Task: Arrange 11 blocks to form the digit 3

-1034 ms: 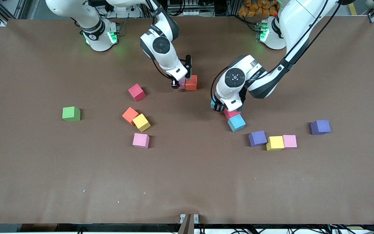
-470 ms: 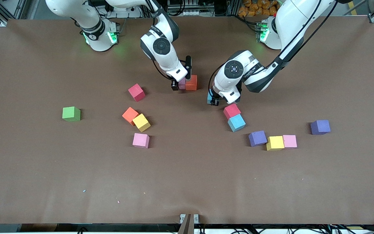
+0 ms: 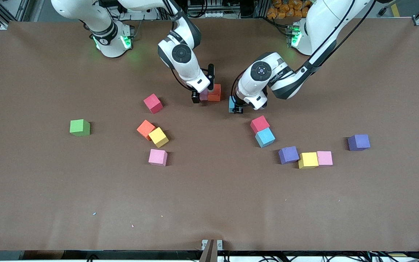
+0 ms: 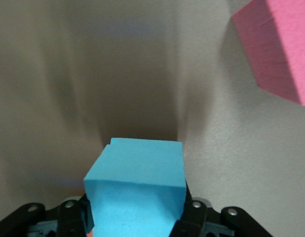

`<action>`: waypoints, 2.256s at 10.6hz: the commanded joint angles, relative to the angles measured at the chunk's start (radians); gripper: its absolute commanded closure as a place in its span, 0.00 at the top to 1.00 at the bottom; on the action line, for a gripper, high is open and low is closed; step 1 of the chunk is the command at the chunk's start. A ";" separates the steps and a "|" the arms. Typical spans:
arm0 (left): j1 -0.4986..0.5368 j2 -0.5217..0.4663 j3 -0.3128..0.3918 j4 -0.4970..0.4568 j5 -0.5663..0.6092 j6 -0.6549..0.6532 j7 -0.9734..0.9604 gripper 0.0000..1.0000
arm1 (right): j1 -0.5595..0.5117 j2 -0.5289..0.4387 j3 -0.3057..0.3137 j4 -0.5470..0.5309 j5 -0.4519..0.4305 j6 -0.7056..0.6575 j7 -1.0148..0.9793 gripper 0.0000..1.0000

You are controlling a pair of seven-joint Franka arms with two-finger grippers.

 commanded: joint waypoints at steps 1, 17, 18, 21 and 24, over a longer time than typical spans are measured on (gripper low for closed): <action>0.020 -0.033 -0.019 -0.035 0.015 0.015 -0.070 0.00 | 0.006 -0.028 -0.006 0.010 -0.003 -0.040 0.009 1.00; -0.073 -0.002 -0.019 -0.076 0.027 0.117 -0.167 0.00 | -0.117 -0.278 -0.353 -0.067 -0.094 -0.359 -0.003 1.00; -0.084 -0.002 -0.018 -0.076 0.027 0.117 -0.170 0.00 | -0.118 -0.285 -0.353 -0.070 -0.078 -0.371 0.046 1.00; -0.087 0.006 -0.018 -0.073 0.027 0.117 -0.185 0.00 | -0.114 -0.327 -0.351 -0.128 -0.074 -0.374 0.458 1.00; -0.090 0.012 -0.018 -0.072 0.027 0.117 -0.184 0.00 | -0.114 -0.351 -0.351 -0.168 -0.074 -0.385 0.835 1.00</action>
